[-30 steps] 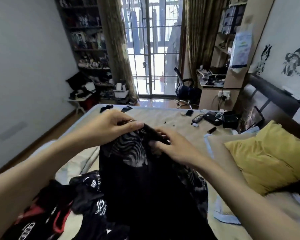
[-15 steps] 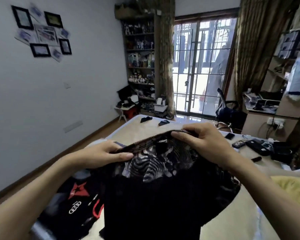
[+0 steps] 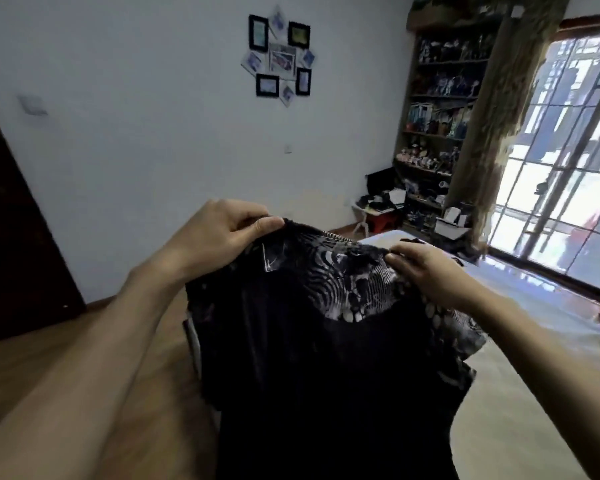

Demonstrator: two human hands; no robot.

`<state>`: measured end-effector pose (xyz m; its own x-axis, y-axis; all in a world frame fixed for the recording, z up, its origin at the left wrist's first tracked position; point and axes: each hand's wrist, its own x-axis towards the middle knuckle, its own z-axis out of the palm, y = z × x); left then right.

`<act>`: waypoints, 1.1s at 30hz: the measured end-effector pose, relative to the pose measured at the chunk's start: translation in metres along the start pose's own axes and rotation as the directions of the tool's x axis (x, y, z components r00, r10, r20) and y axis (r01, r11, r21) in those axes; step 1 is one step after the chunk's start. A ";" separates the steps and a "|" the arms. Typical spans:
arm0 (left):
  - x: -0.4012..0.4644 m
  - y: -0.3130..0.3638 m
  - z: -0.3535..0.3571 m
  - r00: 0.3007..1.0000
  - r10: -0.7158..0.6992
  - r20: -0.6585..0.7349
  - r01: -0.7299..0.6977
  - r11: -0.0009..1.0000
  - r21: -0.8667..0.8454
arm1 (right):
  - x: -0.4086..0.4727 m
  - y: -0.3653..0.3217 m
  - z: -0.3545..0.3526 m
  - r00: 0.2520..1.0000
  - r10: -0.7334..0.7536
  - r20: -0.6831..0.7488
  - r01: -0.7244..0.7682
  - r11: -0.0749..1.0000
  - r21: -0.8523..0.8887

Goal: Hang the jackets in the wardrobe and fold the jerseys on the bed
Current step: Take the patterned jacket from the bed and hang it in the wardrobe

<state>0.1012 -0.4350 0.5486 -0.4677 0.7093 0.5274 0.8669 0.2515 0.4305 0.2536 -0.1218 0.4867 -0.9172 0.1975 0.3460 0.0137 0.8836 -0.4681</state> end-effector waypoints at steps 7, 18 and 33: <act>-0.067 0.030 -0.039 0.963 -0.165 -0.216 0.240 0.887 0.395 | 0.041 -0.012 0.087 0.938 -0.234 0.257 0.266 0.959 -0.099; -0.190 0.188 -0.131 0.723 -0.528 -0.445 0.598 0.801 0.022 | 0.005 -0.175 0.065 0.656 -0.527 0.540 -0.226 0.545 0.807; -0.500 0.402 -0.239 0.016 -0.701 -0.713 0.983 0.142 -0.117 | -0.165 -0.503 0.110 0.179 -0.953 0.243 0.213 0.279 0.936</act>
<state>0.6423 -0.8459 0.6329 -0.7386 -0.6343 0.2283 -0.3573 0.6555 0.6654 0.3543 -0.6458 0.5754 -0.2744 -0.9100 0.3107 -0.5642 -0.1093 -0.8184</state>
